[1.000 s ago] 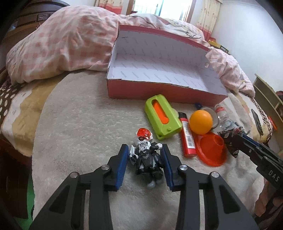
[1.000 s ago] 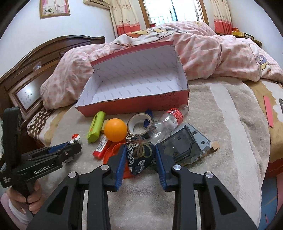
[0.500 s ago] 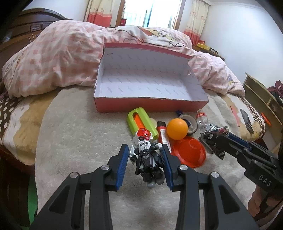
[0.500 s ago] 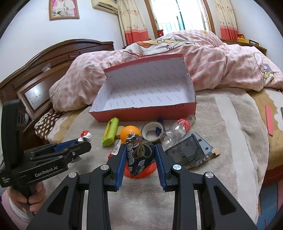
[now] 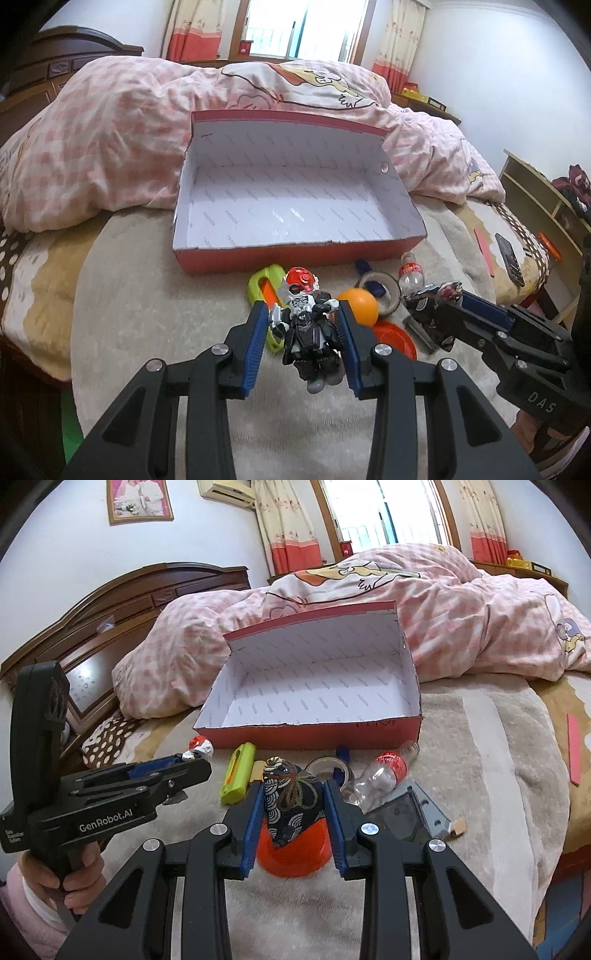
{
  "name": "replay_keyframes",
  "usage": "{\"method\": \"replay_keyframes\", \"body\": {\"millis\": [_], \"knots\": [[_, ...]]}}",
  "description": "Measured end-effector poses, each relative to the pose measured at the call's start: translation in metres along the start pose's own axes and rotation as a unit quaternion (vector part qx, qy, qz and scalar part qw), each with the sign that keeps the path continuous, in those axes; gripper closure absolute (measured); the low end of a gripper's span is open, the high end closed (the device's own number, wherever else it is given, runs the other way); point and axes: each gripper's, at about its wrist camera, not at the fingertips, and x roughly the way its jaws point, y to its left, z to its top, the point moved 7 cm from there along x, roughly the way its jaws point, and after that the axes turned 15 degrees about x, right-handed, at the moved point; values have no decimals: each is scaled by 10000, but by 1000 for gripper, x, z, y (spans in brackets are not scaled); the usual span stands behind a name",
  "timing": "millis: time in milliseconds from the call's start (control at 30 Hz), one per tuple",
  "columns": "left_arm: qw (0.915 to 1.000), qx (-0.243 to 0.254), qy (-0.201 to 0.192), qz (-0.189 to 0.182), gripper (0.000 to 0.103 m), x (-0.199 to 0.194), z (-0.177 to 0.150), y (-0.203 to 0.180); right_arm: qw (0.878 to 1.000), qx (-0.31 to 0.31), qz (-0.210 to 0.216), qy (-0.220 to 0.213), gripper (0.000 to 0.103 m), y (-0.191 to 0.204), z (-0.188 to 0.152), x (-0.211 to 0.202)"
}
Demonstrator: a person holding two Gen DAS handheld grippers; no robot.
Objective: Organize objects
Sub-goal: 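Lift and carry the figure and pouch with both tools over the shoebox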
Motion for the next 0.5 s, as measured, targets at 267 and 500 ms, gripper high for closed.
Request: {"method": "replay_keyframes", "body": {"millis": [267,500], "knots": [[9999,127,-47,29,66,13,30,9,10000,-71,-5,65,70,0,26,15],[9995,221,-111,194,66,27,60,22,9998,-216,-11,16,70,4,55,26]]}}
